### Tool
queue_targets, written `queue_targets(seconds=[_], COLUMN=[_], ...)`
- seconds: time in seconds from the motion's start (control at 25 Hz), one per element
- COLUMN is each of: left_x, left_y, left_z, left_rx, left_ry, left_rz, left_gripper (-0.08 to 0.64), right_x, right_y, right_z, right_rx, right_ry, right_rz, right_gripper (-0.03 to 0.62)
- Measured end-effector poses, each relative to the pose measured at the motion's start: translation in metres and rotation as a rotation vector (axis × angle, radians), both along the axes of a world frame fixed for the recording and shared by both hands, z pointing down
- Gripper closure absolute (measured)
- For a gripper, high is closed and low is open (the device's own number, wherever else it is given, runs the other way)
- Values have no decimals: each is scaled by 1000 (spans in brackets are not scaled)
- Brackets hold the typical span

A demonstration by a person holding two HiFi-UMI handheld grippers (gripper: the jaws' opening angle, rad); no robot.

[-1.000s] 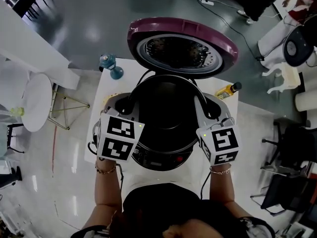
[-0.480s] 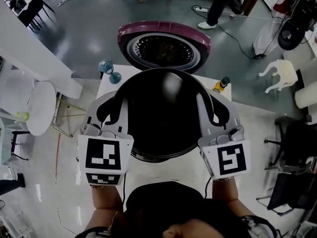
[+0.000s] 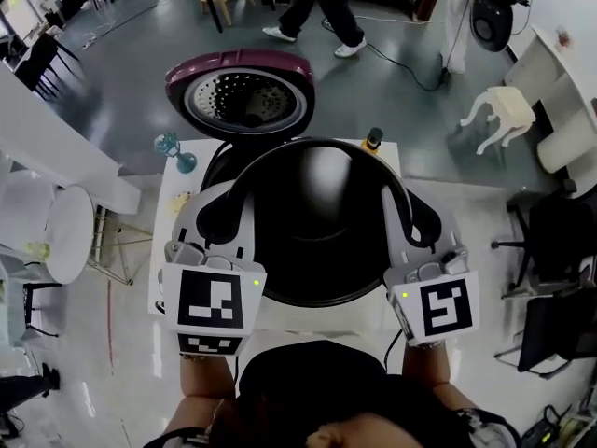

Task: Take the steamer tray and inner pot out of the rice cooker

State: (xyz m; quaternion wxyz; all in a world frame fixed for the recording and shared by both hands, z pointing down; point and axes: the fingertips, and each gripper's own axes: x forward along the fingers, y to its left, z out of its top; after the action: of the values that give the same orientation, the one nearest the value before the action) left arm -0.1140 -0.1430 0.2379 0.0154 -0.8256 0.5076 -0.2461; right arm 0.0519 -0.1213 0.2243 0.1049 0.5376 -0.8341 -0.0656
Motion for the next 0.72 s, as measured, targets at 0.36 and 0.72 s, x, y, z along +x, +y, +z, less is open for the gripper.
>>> queue_targets(seconds=[0.36,0.72], left_x=[98,166], left_y=[31,72], left_z=[26,85], left_rx=[-63,-182], left_ry=[-8,-52], left_rz=[146,226], left_gripper=[554,554], right_x=[93,162], right_y=[53,103], right_z=[24,82], right_rx=[-57,-188], right_ry=[2,2], right_rz=[137,213], right_gripper=[577,577])
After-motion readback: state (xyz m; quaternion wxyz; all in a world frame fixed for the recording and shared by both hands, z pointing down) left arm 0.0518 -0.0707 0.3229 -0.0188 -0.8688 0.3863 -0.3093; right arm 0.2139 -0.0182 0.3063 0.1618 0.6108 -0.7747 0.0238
